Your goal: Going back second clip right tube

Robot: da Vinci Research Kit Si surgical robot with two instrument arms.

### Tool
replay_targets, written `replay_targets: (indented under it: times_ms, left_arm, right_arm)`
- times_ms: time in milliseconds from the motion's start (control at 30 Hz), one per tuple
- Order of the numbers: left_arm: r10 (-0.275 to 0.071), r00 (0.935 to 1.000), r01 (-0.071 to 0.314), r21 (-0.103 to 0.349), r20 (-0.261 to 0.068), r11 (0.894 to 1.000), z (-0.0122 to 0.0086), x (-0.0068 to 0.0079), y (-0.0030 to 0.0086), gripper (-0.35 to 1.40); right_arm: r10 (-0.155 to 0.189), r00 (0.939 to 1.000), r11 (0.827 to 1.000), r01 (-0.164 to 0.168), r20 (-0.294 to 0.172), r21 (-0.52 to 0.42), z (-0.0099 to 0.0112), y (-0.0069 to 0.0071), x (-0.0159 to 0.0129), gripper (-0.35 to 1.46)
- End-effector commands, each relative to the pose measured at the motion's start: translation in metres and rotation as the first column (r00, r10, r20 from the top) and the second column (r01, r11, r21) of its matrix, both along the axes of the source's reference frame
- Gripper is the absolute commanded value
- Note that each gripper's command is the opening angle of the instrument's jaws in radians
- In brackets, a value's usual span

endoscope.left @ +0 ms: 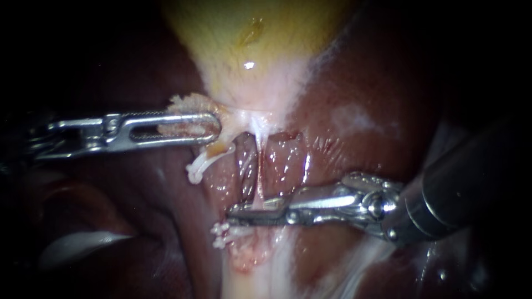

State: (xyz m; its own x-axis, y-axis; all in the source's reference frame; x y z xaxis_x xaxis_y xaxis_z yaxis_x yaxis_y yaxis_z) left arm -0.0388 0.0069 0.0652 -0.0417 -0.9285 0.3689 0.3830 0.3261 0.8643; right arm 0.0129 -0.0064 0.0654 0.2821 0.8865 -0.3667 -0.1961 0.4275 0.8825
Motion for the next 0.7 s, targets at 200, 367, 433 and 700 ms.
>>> replay_targets:
  times_ms: [200, 367, 433, 700]
  left_arm:
    - [0.000, 1.0000, 0.000, 0.000, -0.001, 1.000, 0.0000, 0.0000, 0.0000, -0.35]
    - [0.000, 1.0000, 0.000, 0.000, -0.001, 1.000, 0.0000, 0.0000, 0.0000, -0.35]
    - [0.000, 1.0000, 0.000, 0.000, -0.001, 1.000, 0.0000, 0.0000, -0.0001, -0.35]
    - [0.000, 1.0000, 0.000, -0.001, -0.001, 1.000, 0.0001, 0.0000, -0.0001, -0.35]
  right_arm:
    - [0.000, 1.0000, 1.000, 0.000, 0.000, 0.001, -0.0001, 0.0000, 0.0000, -0.35]
    - [0.000, 1.0000, 1.000, 0.000, -0.001, 0.001, -0.0002, -0.0001, 0.0000, -0.35]
    - [-0.001, 1.0000, 1.000, 0.001, -0.001, 0.001, -0.0002, -0.0001, 0.0000, -0.35]
    - [-0.054, 0.9959, 0.988, 0.043, -0.072, -0.145, -0.0002, -0.0001, 0.0002, 0.12]
